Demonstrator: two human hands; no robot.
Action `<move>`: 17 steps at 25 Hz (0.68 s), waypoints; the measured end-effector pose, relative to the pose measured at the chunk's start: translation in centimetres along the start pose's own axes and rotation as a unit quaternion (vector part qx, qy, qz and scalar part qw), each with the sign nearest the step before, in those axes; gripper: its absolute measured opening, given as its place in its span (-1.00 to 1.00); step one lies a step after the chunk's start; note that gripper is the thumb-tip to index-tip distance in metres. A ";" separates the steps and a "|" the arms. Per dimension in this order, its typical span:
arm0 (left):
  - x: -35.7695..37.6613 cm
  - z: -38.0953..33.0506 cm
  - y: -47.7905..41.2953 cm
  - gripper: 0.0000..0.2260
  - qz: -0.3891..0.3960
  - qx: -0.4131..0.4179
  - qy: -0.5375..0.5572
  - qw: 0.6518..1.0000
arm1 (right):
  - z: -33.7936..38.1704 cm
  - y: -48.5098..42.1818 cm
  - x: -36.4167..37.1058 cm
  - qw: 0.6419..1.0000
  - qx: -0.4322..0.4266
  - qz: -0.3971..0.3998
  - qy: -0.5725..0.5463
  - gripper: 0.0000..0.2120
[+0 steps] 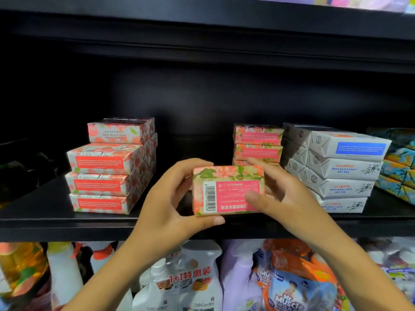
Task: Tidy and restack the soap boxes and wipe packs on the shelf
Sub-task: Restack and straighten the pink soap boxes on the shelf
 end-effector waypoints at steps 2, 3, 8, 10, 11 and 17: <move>0.2 0.0 0.1 -0.41 -0.002 0.025 -0.029 0.999 | 0.2 -0.2 -0.1 0.999 -0.004 -0.014 -0.037 -0.37; 0.2 0.2 0.2 -0.40 -0.004 0.033 -0.042 0.999 | 0.4 -0.2 -0.1 0.999 -0.016 -0.021 -0.038 -0.43; 0.0 1.3 0.6 -0.16 0.016 -0.089 0.015 0.996 | 1.8 1.2 0.3 0.973 -0.138 -0.117 0.141 -0.55; -0.3 1.7 0.8 -0.26 -0.011 -0.142 0.052 0.988 | 2.0 1.8 1.0 0.955 -0.191 -0.133 0.184 -0.57; -0.4 1.9 0.8 -0.33 -0.019 -0.158 0.067 0.985 | 1.9 2.0 1.4 0.948 -0.210 -0.136 0.195 -0.58; -0.2 2.4 1.1 -0.34 -0.023 -0.179 0.116 0.977 | 0.9 2.2 1.6 0.928 -0.248 -0.141 0.238 -0.56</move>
Point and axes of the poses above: each hand's wrist, its own y-axis away from the middle knuckle, its own x-axis out of the palm, z = x × y, the point moved 5 cm from there along -y, towards the middle knuckle, and after that the axes turned 5 degrees about x, right-handed, at the moved point
